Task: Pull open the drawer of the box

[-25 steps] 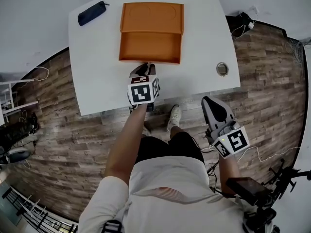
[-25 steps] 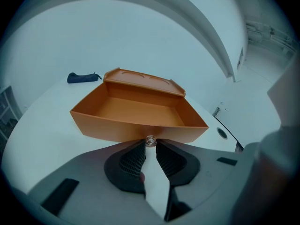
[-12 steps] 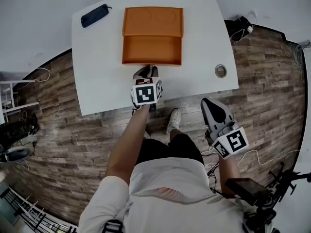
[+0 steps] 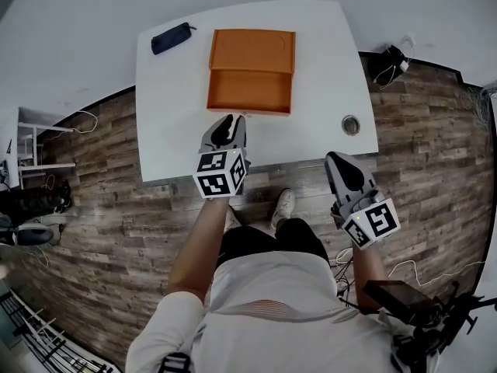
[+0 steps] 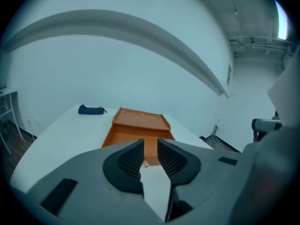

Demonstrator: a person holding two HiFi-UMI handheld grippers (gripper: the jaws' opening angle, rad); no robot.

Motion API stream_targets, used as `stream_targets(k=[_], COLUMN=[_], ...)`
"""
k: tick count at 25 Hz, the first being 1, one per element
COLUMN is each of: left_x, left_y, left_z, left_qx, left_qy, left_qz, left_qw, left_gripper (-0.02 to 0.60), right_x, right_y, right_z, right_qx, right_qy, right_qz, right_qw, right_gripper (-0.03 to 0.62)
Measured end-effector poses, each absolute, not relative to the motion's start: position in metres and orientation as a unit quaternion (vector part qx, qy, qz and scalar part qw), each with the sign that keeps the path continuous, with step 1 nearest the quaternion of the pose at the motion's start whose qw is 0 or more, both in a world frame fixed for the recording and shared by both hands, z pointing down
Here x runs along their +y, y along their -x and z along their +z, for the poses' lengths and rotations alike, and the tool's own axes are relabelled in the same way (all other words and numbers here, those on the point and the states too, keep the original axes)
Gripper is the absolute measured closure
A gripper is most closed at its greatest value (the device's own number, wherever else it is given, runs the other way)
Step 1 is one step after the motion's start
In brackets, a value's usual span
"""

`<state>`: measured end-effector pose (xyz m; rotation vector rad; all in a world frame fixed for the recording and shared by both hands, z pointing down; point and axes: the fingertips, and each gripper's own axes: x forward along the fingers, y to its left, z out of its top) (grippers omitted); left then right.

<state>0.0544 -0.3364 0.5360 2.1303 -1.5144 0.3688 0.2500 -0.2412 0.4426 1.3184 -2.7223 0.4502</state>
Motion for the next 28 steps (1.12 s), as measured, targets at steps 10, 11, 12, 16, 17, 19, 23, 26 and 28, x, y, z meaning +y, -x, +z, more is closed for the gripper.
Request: stream_targets(k=[10,11,12,16,17,19,23,26,28], left_x=[-0.297,-0.291,-0.285,-0.255,-0.246,-0.229,-0.196,-0.172,-0.158], left_y=[-0.031,-0.029,-0.027,-0.017,-0.013,0.001,0.038,0.07,0.092], left_z=[0.393,0.379,0.366,0.318,0.308,0.289,0.269,0.267,0.265], left_qx=[-0.59,-0.589,-0.586,-0.561,-0.554,-0.543,-0.523,-0.517,-0.515], left_qy=[-0.795,-0.798,-0.801,-0.824,-0.829,-0.838,-0.851,-0.854,-0.856], left_qz=[0.057,0.049,0.041,0.006,-0.003,-0.02,-0.033,-0.038,-0.04], left_qw=[0.126,0.118,0.11,0.08,0.072,0.058,0.035,0.032,0.031], left_gripper=[0.569,0.569,0.569,0.571,0.571,0.571,0.571,0.571,0.571], right_x=[-0.248,-0.247,-0.245,-0.23,-0.225,-0.216,-0.196,-0.174,-0.16], right_y=[-0.252,-0.249,-0.246,-0.234,-0.23,-0.219,-0.19,-0.167,-0.153], right_z=[0.379,0.372,0.366,0.345,0.342,0.336,0.32,0.315,0.313], right_qx=[-0.908,-0.909,-0.91,-0.908,-0.907,-0.903,-0.894,-0.886,-0.879], right_qy=[-0.405,-0.403,-0.402,-0.409,-0.413,-0.422,-0.443,-0.461,-0.473], right_qz=[0.112,0.107,0.102,0.085,0.083,0.08,0.062,0.055,0.054], right_qw=[-0.008,-0.011,-0.014,-0.014,-0.013,-0.012,-0.015,-0.016,-0.017], right_gripper=[0.592,0.592,0.592,0.592,0.592,0.592,0.592,0.592,0.592])
